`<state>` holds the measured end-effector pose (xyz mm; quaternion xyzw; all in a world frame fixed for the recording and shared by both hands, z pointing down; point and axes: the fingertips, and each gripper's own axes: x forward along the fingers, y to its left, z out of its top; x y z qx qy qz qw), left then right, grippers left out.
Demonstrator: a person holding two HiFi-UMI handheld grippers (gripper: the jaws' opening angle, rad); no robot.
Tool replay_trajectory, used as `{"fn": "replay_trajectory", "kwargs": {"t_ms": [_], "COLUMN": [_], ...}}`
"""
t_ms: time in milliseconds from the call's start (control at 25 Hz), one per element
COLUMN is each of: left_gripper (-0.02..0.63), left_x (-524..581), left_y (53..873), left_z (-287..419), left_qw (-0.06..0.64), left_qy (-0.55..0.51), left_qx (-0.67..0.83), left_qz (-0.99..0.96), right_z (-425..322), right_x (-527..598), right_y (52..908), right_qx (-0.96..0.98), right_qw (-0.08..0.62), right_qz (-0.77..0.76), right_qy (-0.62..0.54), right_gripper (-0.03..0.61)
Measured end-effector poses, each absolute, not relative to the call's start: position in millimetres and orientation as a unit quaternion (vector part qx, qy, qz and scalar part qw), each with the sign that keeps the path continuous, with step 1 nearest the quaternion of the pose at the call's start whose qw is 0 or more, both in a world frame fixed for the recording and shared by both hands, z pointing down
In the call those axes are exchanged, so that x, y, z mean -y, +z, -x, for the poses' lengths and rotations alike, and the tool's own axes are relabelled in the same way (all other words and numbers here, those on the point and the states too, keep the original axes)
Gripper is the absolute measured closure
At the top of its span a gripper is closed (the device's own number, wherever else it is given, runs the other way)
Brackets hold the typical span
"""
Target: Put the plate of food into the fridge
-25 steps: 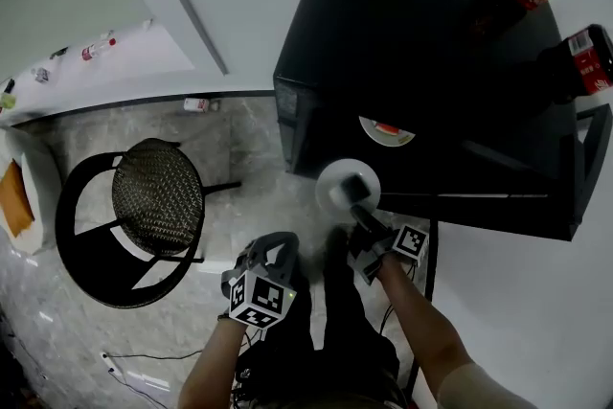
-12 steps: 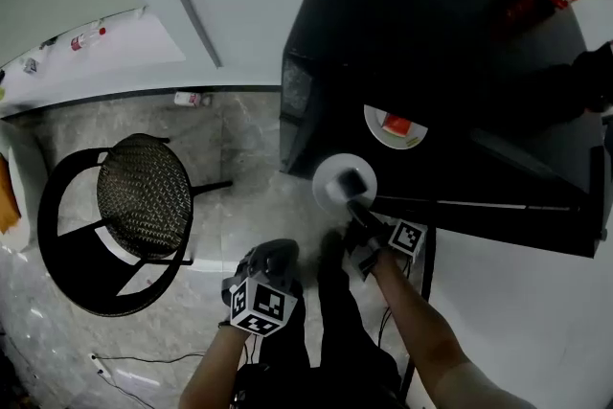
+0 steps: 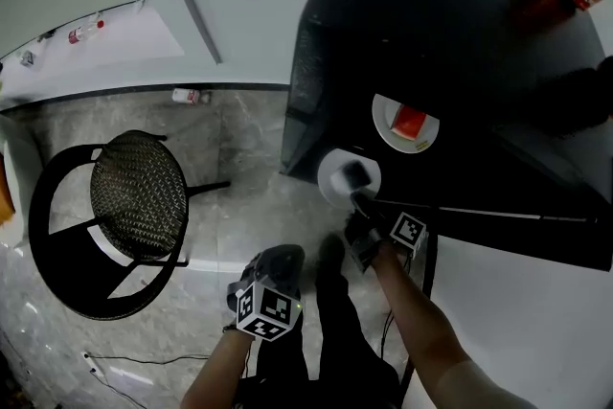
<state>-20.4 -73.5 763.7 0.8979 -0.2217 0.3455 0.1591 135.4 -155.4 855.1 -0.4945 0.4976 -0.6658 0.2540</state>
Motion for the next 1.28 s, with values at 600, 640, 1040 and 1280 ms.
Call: {"fn": "replay_trajectory", "kwargs": {"t_ms": [600,640,1040,1280], "left_gripper": [0.606,0.606,0.606,0.606], "left_x": [71.4,71.3,80.4,84.7], "left_y": [788.2,788.7,789.8,794.9], "left_z": [19.4,19.0,17.9,13.3], "left_qw": [0.177,0.177,0.165,0.156], "left_qy": [0.343,0.344,0.342,0.335], "left_qx": [0.228,0.227,0.222,0.218], "left_qz": [-0.894,-0.894,-0.898,-0.903], "right_z": [-144.6,-144.4,-151.4,-153.0], "right_x": [172.7,173.1,184.6,191.0], "right_y": [883.6,885.2,895.1,901.7], "right_qx": [-0.480,-0.479,-0.471,-0.479], "right_qw": [0.265,0.266,0.287,0.299], "right_qz": [0.510,0.510,0.516,0.515], "right_qy": [-0.663,-0.664,-0.655,-0.645], "right_gripper": [0.549,0.549,0.548,0.548]}}
